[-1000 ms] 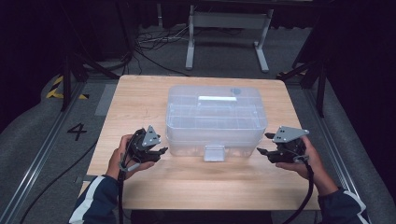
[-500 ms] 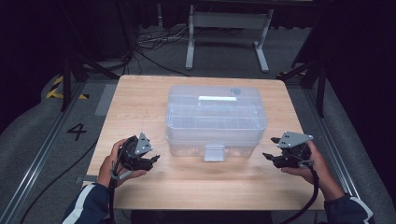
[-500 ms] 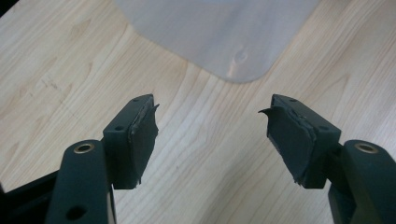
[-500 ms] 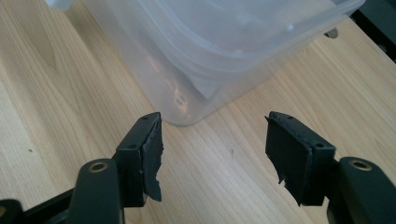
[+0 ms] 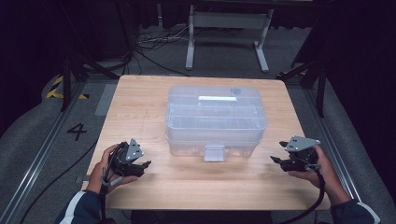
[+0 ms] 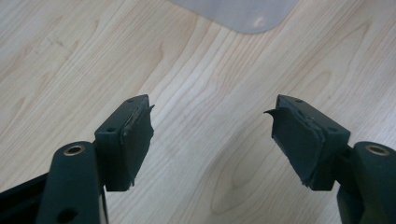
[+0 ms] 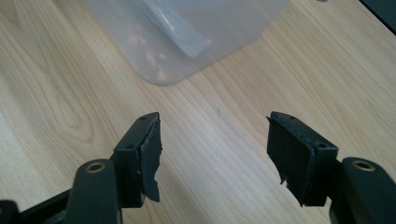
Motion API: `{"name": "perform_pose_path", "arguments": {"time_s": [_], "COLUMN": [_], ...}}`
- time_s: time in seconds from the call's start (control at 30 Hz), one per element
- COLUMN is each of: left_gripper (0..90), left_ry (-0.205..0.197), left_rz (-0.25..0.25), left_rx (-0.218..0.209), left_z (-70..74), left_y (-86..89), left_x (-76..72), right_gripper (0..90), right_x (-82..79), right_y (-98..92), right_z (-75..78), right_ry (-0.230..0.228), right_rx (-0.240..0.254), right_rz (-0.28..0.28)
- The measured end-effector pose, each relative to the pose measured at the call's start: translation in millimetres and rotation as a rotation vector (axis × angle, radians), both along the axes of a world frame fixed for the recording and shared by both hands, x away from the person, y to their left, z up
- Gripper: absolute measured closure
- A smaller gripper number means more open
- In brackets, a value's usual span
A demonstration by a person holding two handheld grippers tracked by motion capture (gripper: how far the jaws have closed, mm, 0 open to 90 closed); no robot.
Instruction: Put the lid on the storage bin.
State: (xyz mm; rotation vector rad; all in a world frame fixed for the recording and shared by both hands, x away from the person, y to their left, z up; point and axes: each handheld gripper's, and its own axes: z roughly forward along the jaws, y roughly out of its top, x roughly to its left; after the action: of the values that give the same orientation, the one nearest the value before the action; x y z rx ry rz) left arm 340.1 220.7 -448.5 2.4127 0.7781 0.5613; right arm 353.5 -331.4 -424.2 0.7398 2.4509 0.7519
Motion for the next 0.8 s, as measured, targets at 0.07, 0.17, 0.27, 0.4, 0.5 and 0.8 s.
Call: {"name": "perform_pose_path", "arguments": {"time_s": [0.07,0.17,0.27,0.4,0.5,0.8], "left_gripper": [28.8,27.9,28.4,28.0,27.0,25.3], "left_ry": [0.006,0.017,0.015,0.029,0.031,0.037], "left_rz": [-0.005,-0.008,0.015,0.019,0.029,0.052], "left_rx": [0.006,-0.006,0.019,0.0,-0.005,-0.047], "left_z": [-1.8,-5.3,-12.6,-17.3,-19.5,-24.2], "left_y": [3.0,7.7,14.2,21.0,26.9,43.6], "left_x": [-2.0,-4.6,-6.4,-7.9,-9.5,-14.0], "right_gripper": [36.2,36.2,36.1,34.7,33.6,30.3], "right_x": [-0.9,-2.5,-5.2,-9.6,-15.2,-21.1], "right_y": [-5.4,-9.0,-16.1,-24.0,-32.6,-46.6], "right_z": [-0.7,-2.1,-7.3,-13.5,-20.3,-34.1], "right_ry": [-0.006,-0.003,-0.002,-0.011,-0.016,0.024], "right_rx": [0.0,0.004,0.002,-0.002,0.03,0.096], "right_rz": [-0.019,-0.029,-0.036,-0.03,-0.028,-0.062]}}
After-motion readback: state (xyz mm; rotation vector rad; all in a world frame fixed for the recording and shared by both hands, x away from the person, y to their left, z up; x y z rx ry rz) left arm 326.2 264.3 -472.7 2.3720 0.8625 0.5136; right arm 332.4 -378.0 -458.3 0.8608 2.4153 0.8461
